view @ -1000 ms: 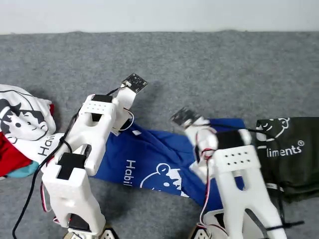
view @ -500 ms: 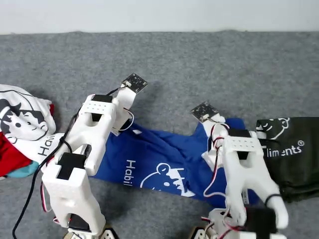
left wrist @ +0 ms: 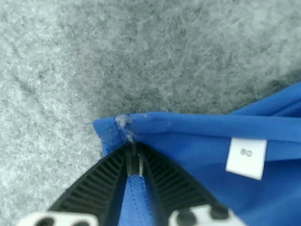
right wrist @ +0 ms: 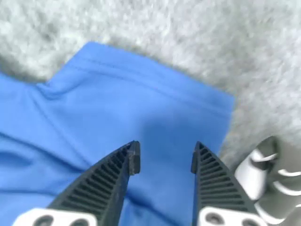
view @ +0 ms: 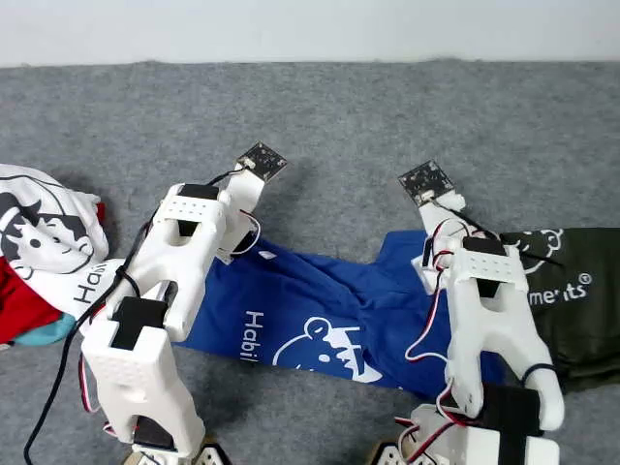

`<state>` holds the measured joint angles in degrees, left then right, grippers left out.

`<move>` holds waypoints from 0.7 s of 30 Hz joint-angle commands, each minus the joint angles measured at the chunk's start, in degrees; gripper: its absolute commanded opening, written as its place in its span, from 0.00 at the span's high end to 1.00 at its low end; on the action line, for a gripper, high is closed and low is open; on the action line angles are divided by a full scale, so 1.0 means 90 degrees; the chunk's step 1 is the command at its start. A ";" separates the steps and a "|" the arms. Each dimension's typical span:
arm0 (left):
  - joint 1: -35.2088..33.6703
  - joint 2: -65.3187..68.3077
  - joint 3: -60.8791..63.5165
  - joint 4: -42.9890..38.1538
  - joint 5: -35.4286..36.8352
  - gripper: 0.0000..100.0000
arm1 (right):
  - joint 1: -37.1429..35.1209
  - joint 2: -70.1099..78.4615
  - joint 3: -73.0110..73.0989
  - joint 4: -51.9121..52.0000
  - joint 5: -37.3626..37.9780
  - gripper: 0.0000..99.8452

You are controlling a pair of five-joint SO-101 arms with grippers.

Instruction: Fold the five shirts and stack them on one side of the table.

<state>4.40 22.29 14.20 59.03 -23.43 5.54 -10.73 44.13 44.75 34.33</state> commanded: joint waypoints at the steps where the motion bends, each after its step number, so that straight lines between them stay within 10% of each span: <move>1: -0.0010 0.0029 0.0005 0.0166 0.0068 0.99 | -0.0034 -0.0640 -0.0225 0.1089 0.0010 0.82; 9: 0.0000 0.0039 0.0005 0.0166 0.0068 0.99 | -0.0063 -0.2017 0.0234 0.2466 0.0049 0.82; 21: 0.0039 0.0039 0.0005 0.0166 0.0068 0.99 | -0.0034 -0.2027 0.1690 0.0630 0.0039 0.82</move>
<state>4.40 22.29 14.20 59.12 -23.43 5.27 -27.43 59.16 55.30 34.33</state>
